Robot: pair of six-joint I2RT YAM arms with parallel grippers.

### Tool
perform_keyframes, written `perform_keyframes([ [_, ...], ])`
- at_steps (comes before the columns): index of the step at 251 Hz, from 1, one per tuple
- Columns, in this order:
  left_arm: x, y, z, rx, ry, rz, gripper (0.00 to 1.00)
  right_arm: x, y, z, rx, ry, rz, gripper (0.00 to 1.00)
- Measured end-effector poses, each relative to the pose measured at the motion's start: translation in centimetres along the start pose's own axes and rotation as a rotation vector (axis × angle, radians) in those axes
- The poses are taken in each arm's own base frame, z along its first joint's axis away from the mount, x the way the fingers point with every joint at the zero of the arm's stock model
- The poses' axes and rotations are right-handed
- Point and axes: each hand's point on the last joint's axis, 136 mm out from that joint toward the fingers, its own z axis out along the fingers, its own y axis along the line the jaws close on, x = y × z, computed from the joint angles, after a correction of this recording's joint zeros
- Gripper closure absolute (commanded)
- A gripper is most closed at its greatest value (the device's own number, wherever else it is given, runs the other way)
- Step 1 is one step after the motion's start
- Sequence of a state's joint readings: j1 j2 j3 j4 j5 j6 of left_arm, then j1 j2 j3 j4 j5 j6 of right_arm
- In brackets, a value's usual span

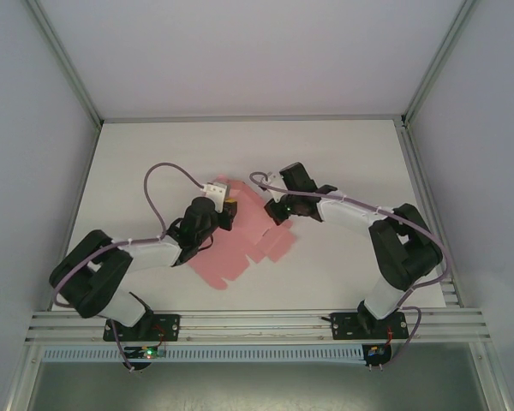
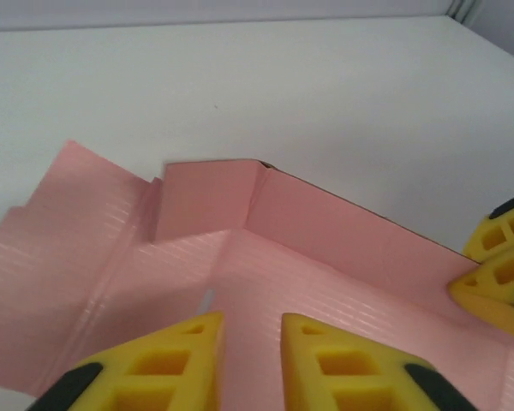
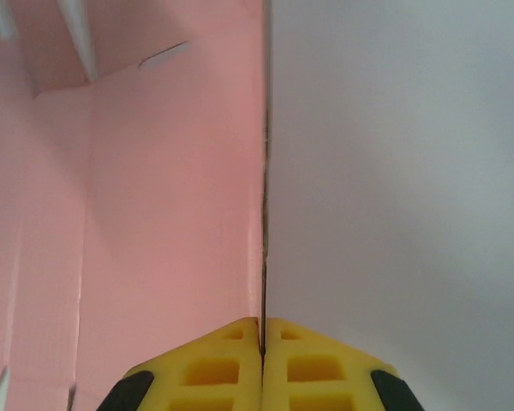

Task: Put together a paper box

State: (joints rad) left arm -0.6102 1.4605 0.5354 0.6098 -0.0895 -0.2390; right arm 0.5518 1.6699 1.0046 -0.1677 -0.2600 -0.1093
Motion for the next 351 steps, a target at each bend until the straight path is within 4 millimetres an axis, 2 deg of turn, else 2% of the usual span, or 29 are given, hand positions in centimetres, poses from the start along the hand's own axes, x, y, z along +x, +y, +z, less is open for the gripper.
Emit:
perform_keyframes([
  [9,-0.5,0.1,-0.5,-0.011,0.006,-0.001,0.6,-0.3,-0.2,-0.3,0.017,-0.008,-0.012,1.0],
  [19,-1.3,0.2,-1.1,-0.026,0.011,-0.005,0.33,-0.5,-0.4,-0.7,0.033,-0.017,-0.029,1.0],
  [32,-2.9,0.2,-2.0,-0.05,0.012,-0.008,0.22,-0.8,-0.5,-1.3,0.049,-0.025,-0.061,1.0],
  [41,-4.3,0.4,-2.7,-0.069,0.005,-0.018,0.11,-1.0,-0.6,-1.6,0.059,-0.03,-0.081,1.0],
  [57,-6.9,1.0,-4.2,-0.108,-0.014,-0.05,0.0,-1.1,-0.7,-2.1,0.07,-0.033,-0.114,1.0],
  [70,-8.2,2.3,-5.4,-0.145,-0.02,-0.1,0.0,-1.0,-0.7,-2.3,0.077,-0.033,-0.135,1.0],
  [84,-8.7,4.9,-6.7,-0.211,-0.018,-0.176,0.0,-0.6,-0.7,-2.4,0.08,-0.028,-0.145,1.0],
  [102,-7.2,9.5,-8.3,-0.328,0.016,-0.29,0.0,0.0,-1.0,-2.6,0.079,-0.022,-0.15,1.0],
  [119,-4.1,13.0,-9.4,-0.424,0.082,-0.386,0.0,0.6,-1.0,-2.6,0.067,-0.018,-0.15,1.0],
  [130,-1.7,14.2,-9.9,-0.459,0.14,-0.427,0.0,0.8,-1.0,-2.6,0.056,-0.017,-0.148,1.0],
  [143,0.7,14.8,-10.1,-0.473,0.211,-0.461,0.0,1.1,-1.0,-2.7,0.043,-0.015,-0.148,1.0],
  [157,2.4,14.5,-9.8,-0.455,0.274,-0.485,0.0,1.2,-0.8,-2.6,0.026,-0.017,-0.154,1.0],
  [183,4.1,13.5,-8.5,-0.392,0.362,-0.521,0.0,1.0,-0.4,-2.6,0.004,-0.029,-0.166,1.0],
  [214,5.5,13.1,-6.9,-0.36,0.447,-0.552,0.0,0.7,-0.2,-2.7,-0.016,-0.043,-0.177,1.0],
  [259,7.0,11.4,-5.4,-0.253,0.53,-0.584,0.0,0.5,-0.4,-2.9,-0.038,-0.061,-0.168,1.0],
  [299,7.3,9.5,-4.6,-0.171,0.569,-0.562,0.0,0.4,-0.3,-3.0,-0.048,-0.067,-0.165,1.0],
  [351,6.2,6.5,-2.5,-0.081,0.592,-0.468,0.04,0.4,-0.4,-3.0,-0.047,-0.068,-0.164,1.0],
])
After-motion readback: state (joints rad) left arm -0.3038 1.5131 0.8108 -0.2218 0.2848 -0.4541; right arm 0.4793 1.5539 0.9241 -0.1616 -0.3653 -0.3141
